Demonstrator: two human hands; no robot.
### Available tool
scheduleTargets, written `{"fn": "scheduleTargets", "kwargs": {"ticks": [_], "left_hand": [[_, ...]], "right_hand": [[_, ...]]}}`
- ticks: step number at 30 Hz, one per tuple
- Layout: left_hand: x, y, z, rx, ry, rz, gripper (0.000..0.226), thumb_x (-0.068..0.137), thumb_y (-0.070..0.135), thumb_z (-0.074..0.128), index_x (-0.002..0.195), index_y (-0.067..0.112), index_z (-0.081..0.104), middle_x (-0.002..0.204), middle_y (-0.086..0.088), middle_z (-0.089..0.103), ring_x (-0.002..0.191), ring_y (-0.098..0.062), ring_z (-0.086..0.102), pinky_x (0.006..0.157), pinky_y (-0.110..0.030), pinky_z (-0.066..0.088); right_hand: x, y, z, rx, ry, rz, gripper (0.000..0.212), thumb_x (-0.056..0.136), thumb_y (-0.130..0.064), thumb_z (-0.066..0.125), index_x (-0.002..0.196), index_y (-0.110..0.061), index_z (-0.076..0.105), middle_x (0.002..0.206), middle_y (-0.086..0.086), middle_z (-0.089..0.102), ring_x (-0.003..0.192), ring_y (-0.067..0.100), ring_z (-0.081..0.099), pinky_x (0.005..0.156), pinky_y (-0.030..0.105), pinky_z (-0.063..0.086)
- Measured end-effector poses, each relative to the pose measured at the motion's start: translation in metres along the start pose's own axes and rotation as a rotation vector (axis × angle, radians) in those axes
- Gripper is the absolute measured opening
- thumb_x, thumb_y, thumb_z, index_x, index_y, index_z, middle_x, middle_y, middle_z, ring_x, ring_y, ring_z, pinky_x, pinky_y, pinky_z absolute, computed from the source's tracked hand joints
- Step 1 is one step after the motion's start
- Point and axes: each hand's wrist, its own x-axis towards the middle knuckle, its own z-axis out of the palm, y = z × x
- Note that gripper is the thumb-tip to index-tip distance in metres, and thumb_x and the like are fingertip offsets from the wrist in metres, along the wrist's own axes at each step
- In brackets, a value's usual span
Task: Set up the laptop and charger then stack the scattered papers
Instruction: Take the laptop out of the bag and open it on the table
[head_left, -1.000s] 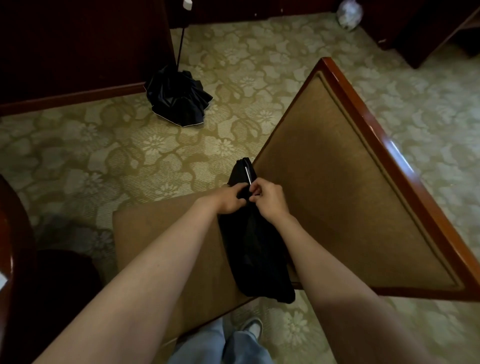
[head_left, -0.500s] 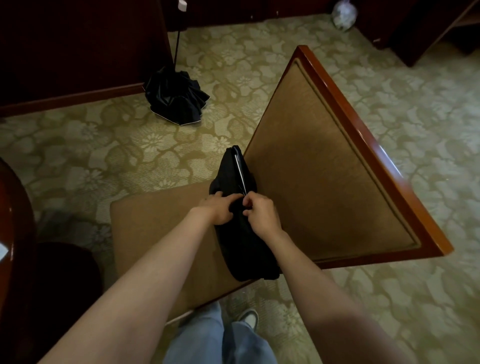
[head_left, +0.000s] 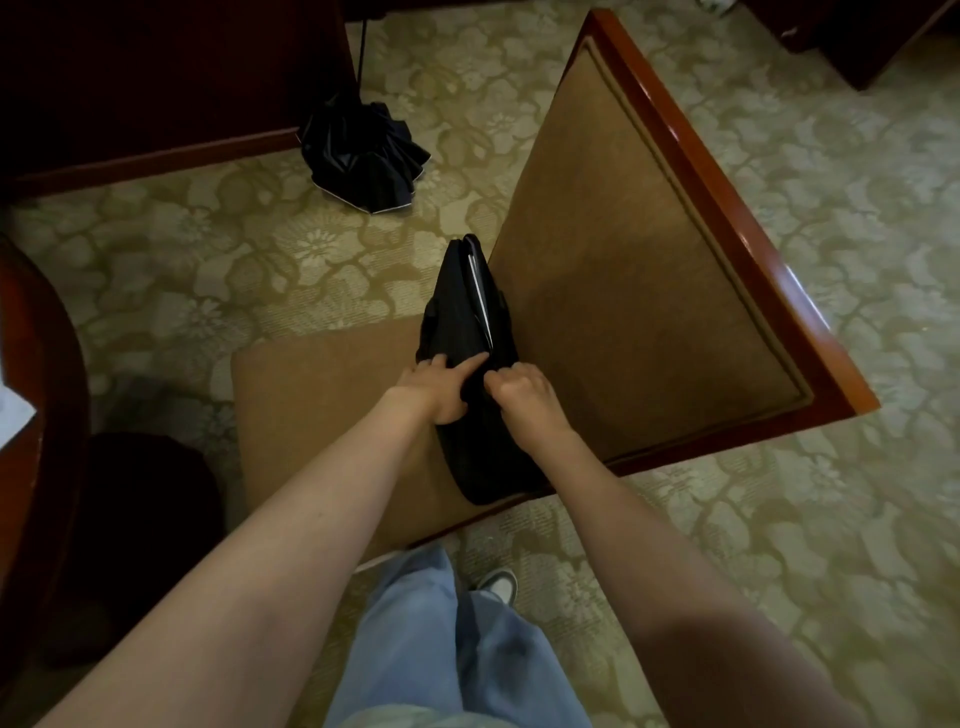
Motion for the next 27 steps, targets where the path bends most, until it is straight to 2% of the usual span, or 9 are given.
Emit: {"fn": "scheduleTargets", "kwargs": {"ticks": [3,5,9,13,15,17,19,22,27], "left_hand": [[-0.003,0.003,0.004,0.091,0.027,0.006,0.076,0.095,0.024,0.047,0.146,0.042,-0.007,0.156,-0.016,0.002,0.143,-0.034,0.009,0.115,-0.046,0.013],[-0.005,0.004,0.007,0.155,0.052,0.014,0.077,0.094,0.025,0.047,0.146,0.043,-0.007,0.156,-0.017,-0.002,0.144,-0.034,0.006,0.115,-0.046,0.011],[-0.007,0.011,0.015,0.207,0.075,0.029,0.075,0.095,0.026,0.045,0.146,0.044,-0.007,0.156,-0.019,-0.002,0.143,-0.035,0.008,0.116,-0.045,0.01],[-0.01,0.016,0.02,0.189,0.098,0.023,0.072,0.096,0.023,0.044,0.146,0.043,-0.004,0.155,-0.022,0.0,0.143,-0.036,0.01,0.116,-0.045,0.011],[-0.014,0.018,0.022,0.166,0.107,0.025,0.071,0.096,0.023,0.043,0.147,0.041,-0.001,0.155,-0.022,0.001,0.143,-0.036,0.011,0.115,-0.045,0.012],[-0.018,0.022,0.025,0.129,0.109,0.033,0.07,0.095,0.02,0.044,0.148,0.039,0.002,0.154,-0.022,0.002,0.142,-0.037,0.013,0.115,-0.045,0.013],[-0.022,0.025,0.028,0.1,0.115,0.044,0.069,0.094,0.019,0.044,0.148,0.037,0.006,0.154,-0.023,0.004,0.141,-0.037,0.015,0.114,-0.045,0.015],[-0.028,0.03,0.032,0.082,0.129,0.051,0.065,0.094,0.019,0.044,0.147,0.036,0.011,0.154,-0.023,0.006,0.14,-0.037,0.018,0.113,-0.045,0.018],[-0.038,0.035,0.042,0.074,0.119,0.054,0.063,0.094,0.024,0.046,0.147,0.034,0.013,0.153,-0.023,0.007,0.139,-0.039,0.019,0.113,-0.046,0.019]], "right_hand": [[-0.009,0.001,0.003,-0.02,0.004,-0.019,0.043,0.021,0.004,0.088,0.056,-0.005,0.064,0.046,0.004,0.057,0.042,0.021,0.058,0.056,0.03,0.056],[-0.016,0.002,0.006,-0.025,0.005,-0.028,0.043,0.024,0.005,0.088,0.058,-0.005,0.064,0.048,0.005,0.059,0.045,0.024,0.061,0.059,0.036,0.057],[-0.023,0.004,0.009,-0.009,0.013,-0.009,0.043,0.024,0.005,0.089,0.057,-0.005,0.063,0.048,0.006,0.058,0.043,0.023,0.059,0.052,0.031,0.055],[-0.031,0.005,0.013,0.034,0.078,0.02,0.039,0.03,0.016,0.083,0.058,-0.002,0.062,0.046,0.008,0.056,0.04,0.025,0.056,0.044,0.029,0.05],[-0.037,0.006,0.012,0.111,0.088,0.075,0.029,0.046,0.02,0.076,0.064,0.0,0.063,0.053,0.011,0.06,0.047,0.028,0.058,0.047,0.032,0.053],[-0.043,0.008,0.011,0.221,0.066,0.183,0.017,0.074,0.015,0.06,0.082,0.001,0.065,0.076,0.015,0.066,0.071,0.03,0.063,0.064,0.033,0.051],[-0.051,0.01,0.011,0.309,0.052,0.307,0.019,0.086,0.007,0.049,0.094,-0.001,0.064,0.092,0.014,0.066,0.086,0.027,0.061,0.074,0.032,0.047],[-0.059,0.008,0.009,0.378,0.062,0.383,0.02,0.086,0.005,0.047,0.093,-0.004,0.063,0.091,0.012,0.066,0.085,0.026,0.061,0.072,0.031,0.046],[-0.072,0.002,0.007,0.393,0.067,0.387,0.018,0.086,0.004,0.049,0.094,-0.005,0.063,0.092,0.011,0.067,0.086,0.026,0.062,0.074,0.033,0.049]]}}
